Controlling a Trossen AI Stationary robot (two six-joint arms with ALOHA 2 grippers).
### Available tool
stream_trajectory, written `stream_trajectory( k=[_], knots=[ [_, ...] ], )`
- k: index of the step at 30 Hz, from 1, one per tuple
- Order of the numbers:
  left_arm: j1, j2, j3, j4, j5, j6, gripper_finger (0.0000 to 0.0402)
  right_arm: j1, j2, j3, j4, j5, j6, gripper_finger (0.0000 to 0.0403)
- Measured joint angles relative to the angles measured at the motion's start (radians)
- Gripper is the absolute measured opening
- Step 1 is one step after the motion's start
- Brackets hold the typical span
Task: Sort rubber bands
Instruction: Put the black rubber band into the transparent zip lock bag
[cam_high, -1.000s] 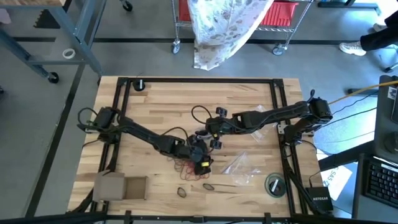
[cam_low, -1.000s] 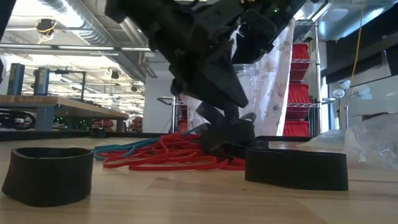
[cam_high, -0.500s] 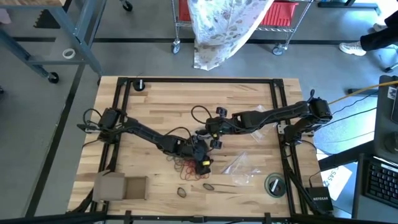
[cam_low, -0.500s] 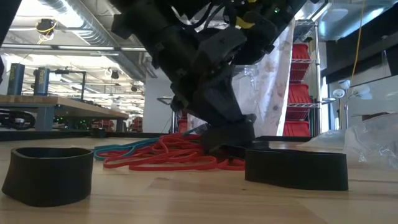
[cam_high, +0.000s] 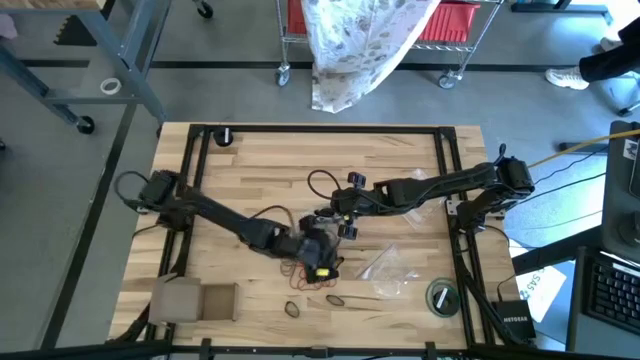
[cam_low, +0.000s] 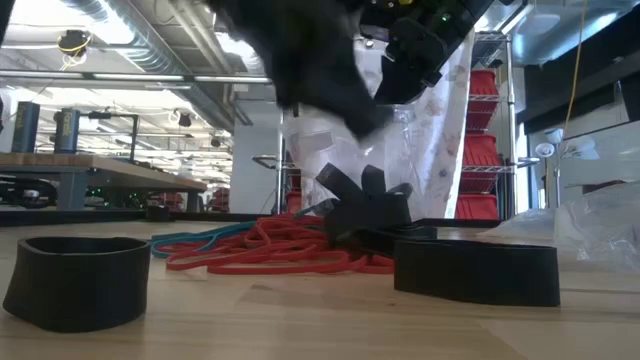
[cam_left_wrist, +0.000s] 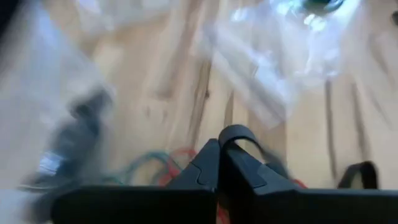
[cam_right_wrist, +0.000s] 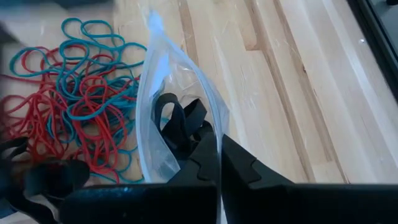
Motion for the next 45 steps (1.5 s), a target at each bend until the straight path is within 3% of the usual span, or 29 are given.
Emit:
stream_trajectory(
  k=[8, 15, 21, 28, 37, 41, 45],
  knots=[
    [-0.024, -0.158, 0.001, -0.01, -0.254, 0.222, 0.0001, 0.0, 0.0, 0.0, 0.007, 0.0, 0.0, 0.0001],
    [0.018, -0.144, -0.015, 0.006, -0.441, 0.347, 0.0001, 0.0, 0.0, 0.0, 0.011, -0.001, 0.001, 0.0001],
    [0.027, -0.105, -0.089, 0.153, -0.538, 0.423, 0.0, 0.0, 0.0, 0.0, 0.011, -0.001, 0.009, 0.0001],
    [0.036, -0.048, -0.117, 0.336, -0.573, 0.516, 0.0, 0.0, 0.0, 0.0, 0.011, -0.001, 0.024, 0.0001],
    [0.051, -0.015, -0.118, 0.284, -0.603, 0.449, 0.0, 0.0, 0.0, 0.0, 0.01, -0.001, 0.05, 0.0001],
    [0.047, -0.015, -0.118, 0.255, -0.563, 0.4, 0.0002, 0.0, 0.0, 0.0, 0.007, -0.001, 0.067, 0.0001],
    [0.044, -0.015, -0.118, 0.254, -0.448, 0.386, 0.0006, 0.0, 0.0, 0.0, 0.009, -0.001, 0.078, 0.0001]
  ],
)
